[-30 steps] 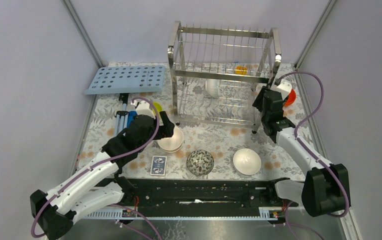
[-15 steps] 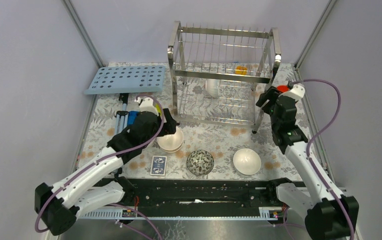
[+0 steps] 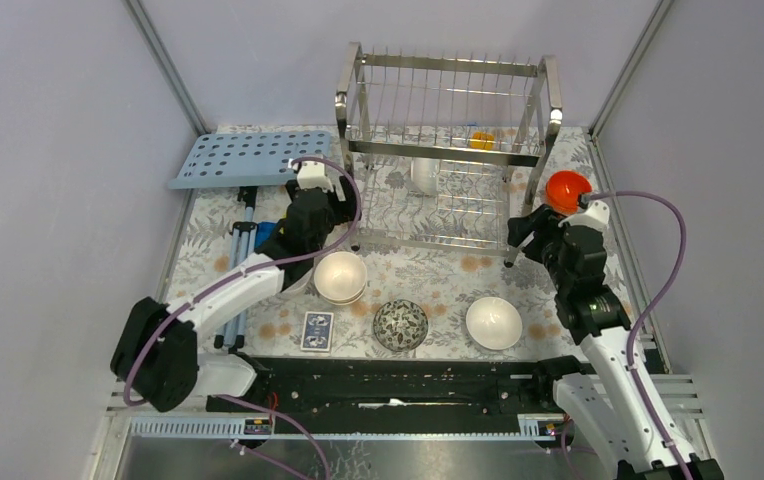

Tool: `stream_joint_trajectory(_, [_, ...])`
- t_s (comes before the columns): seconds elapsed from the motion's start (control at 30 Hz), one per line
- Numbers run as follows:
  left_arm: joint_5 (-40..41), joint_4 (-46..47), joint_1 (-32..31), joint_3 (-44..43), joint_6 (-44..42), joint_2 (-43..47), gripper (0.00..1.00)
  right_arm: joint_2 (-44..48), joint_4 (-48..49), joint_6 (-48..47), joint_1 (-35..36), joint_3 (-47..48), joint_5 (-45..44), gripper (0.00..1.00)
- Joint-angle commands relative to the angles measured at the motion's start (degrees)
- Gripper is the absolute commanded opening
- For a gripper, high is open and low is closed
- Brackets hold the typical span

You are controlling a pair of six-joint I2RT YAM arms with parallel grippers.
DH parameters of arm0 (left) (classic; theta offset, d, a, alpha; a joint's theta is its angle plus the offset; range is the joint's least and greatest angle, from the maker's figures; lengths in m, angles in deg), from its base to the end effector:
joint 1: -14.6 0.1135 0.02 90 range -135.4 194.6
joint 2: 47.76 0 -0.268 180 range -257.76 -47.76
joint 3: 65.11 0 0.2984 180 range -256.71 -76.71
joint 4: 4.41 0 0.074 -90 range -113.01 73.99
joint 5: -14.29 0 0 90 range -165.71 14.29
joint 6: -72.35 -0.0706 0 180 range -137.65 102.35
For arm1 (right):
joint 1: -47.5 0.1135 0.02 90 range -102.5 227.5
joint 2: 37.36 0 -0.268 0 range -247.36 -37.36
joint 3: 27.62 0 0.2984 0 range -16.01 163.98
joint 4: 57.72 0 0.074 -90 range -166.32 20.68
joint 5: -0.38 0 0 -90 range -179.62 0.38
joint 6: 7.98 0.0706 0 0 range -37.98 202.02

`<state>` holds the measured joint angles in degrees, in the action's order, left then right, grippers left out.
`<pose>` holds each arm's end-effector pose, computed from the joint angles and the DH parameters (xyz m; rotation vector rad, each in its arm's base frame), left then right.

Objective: Unload the bowls from the dish rack
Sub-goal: Adjust the dish rack at the center of the board.

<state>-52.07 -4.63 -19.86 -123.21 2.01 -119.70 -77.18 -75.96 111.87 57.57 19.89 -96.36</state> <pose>0.3138 -0.1810 0.2632 -0.0591 1.8043 -0.3005 0.2491 0.0358 0.2987 0.3891 1.7278 0.4039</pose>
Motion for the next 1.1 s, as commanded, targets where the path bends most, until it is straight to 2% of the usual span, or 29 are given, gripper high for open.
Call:
stream_joint_trajectory(0.0, [-1.14,8.76,3.09,-2.61,0.29,-5.16,0.84,0.16,-2.46,1.14,-0.22,-2.18,2.13,0.71])
stream_joint_trajectory(0.17, [-5.85,8.75,3.21,-4.64,0.40,-8.47,0.73,-1.01,-1.02,4.28,-0.24,-3.85,-1.30,0.67])
stream_joint_trajectory(0.27, [-7.91,8.94,3.24,-4.25,0.42,-9.04,0.62,-3.44,0.45,5.89,-0.22,-3.99,-3.24,0.62])
stream_joint_trajectory(0.6, [-8.88,10.38,3.17,0.09,2.13,-6.95,0.28,-12.38,4.86,6.29,-0.22,-1.88,-10.77,0.44])
stream_joint_trajectory(0.93, [-9.17,8.89,3.11,2.03,5.63,-4.50,0.12,-22.53,9.96,3.39,-0.22,3.60,-13.24,0.37])
stream_joint_trajectory(1.07, [-9.37,8.04,3.00,2.59,6.79,-3.91,0.11,-26.01,11.16,2.89,-0.23,5.50,-12.90,0.37])
